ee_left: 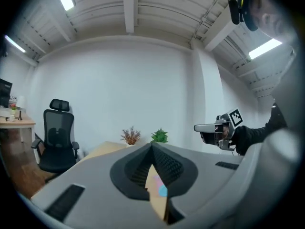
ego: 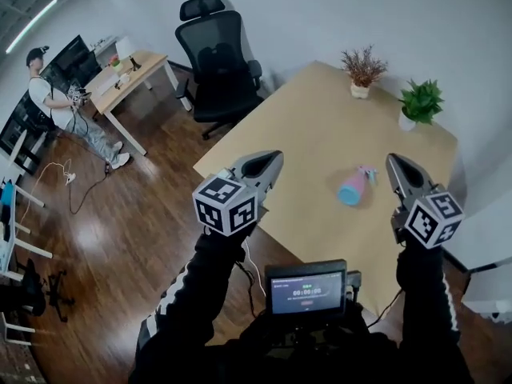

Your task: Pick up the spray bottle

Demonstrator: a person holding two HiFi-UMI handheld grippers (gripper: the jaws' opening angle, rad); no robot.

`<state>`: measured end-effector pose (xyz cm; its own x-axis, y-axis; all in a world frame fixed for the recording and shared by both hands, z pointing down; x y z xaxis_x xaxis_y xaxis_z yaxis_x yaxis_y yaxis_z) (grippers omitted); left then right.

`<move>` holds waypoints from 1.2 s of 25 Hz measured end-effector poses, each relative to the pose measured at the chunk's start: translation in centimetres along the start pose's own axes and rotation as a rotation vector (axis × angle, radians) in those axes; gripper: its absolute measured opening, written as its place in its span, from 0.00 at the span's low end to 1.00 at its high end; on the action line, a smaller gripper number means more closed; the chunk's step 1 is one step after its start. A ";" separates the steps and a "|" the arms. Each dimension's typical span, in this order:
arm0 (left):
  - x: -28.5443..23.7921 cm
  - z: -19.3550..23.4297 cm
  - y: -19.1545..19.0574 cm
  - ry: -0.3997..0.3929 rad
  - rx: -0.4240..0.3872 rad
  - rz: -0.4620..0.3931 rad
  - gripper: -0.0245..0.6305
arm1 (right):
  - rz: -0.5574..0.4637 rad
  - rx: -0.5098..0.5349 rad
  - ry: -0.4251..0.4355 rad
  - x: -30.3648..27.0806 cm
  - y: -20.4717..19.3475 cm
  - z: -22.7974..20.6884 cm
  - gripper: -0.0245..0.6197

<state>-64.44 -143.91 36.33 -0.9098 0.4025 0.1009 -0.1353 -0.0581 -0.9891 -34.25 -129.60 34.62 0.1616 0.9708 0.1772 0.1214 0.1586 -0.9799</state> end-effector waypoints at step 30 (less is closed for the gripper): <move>-31.0 38.3 -15.4 -0.300 0.202 0.397 0.07 | 0.615 -0.368 -0.583 -30.3 -26.5 -16.7 0.20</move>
<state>-49.16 -190.50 52.52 -0.9744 0.0366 -0.2217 0.1965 -0.3394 -0.9199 -26.01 -166.26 56.77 -0.2060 0.8181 -0.5369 0.4974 -0.3850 -0.7774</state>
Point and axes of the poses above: the fingertips, and each gripper's own axes: x backward along the fingers, z to its left, y out of its top, the point moved 9 cm from there along x, backward along the fingers, and after that the axes turned 13 degrees about -z, right-handed, at the moved point
